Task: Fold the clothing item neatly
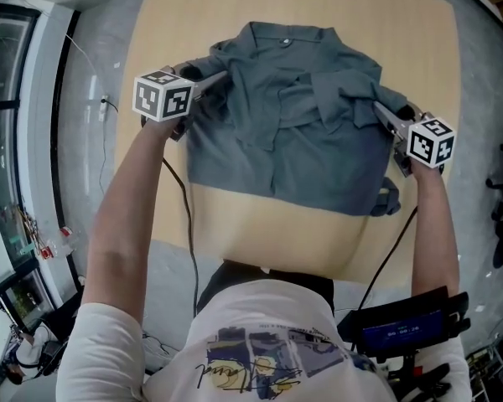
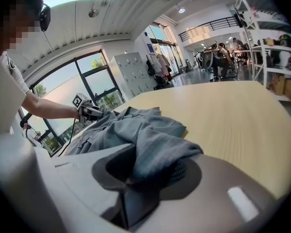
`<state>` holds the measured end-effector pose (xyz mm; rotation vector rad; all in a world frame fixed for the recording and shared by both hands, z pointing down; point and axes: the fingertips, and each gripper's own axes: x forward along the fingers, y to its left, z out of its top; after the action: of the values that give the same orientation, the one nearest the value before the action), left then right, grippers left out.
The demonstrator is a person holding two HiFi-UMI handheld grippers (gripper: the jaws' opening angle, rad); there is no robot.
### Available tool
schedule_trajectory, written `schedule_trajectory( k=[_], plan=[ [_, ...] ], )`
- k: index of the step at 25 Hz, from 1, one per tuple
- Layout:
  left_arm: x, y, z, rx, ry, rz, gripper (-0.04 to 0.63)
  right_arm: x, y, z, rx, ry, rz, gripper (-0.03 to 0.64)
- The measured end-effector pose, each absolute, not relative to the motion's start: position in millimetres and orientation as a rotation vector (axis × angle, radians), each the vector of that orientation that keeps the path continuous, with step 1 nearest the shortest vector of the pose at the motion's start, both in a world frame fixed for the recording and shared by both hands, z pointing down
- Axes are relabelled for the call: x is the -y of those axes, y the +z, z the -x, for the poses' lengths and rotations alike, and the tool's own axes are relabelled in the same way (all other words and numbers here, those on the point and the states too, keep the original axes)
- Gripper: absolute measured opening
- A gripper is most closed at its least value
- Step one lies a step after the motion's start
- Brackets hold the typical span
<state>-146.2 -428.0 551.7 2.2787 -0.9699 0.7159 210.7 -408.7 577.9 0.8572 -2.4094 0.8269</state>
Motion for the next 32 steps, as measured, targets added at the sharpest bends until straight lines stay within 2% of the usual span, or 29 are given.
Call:
schedule_trajectory(
  k=[18, 32],
  plan=[
    [408.0, 536.9, 180.9, 1.030, 0.714, -2.279, 0.163, 383.6, 565.7, -221.0, 2.383, 0.825, -0.931, 0.134],
    [359.9, 493.1, 167.4, 1.016, 0.688, -2.387, 0.163, 344.0, 536.1, -239.0, 2.236, 0.724, -1.150, 0.169]
  ],
)
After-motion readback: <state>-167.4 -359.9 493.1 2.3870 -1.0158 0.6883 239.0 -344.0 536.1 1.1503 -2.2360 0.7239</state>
